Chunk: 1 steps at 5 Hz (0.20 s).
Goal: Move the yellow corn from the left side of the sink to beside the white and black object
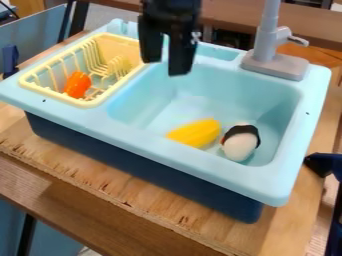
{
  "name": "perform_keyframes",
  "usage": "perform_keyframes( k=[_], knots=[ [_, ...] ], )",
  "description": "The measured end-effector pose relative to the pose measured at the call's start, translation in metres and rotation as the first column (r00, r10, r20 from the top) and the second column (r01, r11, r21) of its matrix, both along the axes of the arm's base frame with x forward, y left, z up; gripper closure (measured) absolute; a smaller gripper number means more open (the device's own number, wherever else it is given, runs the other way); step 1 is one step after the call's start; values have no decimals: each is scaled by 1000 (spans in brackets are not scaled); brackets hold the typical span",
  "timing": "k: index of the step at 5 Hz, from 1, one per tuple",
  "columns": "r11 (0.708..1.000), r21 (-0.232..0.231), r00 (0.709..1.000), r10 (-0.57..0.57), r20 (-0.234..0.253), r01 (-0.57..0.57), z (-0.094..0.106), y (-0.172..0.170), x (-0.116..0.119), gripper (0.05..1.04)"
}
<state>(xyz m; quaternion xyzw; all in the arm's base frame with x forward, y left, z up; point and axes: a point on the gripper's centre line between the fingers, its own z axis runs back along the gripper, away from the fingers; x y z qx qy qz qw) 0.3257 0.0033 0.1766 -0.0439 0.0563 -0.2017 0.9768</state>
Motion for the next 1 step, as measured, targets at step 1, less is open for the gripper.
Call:
perform_keyframes(
  k=[1],
  knots=[
    [997, 25, 997, 73, 14, -74, 6, 29, 1, 83]
  ],
)
